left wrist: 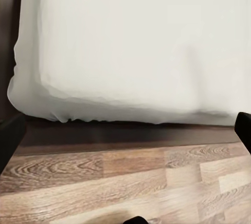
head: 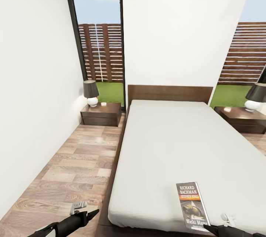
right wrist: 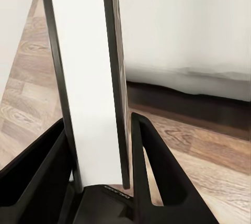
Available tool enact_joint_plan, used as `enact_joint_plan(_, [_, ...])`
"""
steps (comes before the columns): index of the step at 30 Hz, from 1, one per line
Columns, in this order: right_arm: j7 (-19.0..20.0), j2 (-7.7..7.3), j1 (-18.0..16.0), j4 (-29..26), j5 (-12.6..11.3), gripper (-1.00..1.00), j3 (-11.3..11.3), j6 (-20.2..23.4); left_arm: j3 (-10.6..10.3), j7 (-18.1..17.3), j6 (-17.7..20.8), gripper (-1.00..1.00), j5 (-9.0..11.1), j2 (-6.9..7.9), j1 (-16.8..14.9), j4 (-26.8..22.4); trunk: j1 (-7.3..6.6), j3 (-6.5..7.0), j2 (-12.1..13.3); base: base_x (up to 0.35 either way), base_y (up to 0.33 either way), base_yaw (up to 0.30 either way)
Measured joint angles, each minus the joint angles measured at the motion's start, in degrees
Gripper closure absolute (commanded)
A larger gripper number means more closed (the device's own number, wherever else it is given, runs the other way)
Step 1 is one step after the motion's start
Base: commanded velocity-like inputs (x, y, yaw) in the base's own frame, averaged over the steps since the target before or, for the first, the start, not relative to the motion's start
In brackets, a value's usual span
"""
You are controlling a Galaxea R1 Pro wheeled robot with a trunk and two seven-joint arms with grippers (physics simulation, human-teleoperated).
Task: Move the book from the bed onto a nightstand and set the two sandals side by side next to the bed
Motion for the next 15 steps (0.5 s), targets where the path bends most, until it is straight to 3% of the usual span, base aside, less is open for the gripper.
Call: enact_joint_plan(15, [0.00,0.00,0.00,-0.03,0.00,1.00,0.00,0.02,0.00,0.00,0.00,-1.00,0.00,0.00,0.00,0.00,0.00,1.39,0.00,0.000,0.000,0.000])
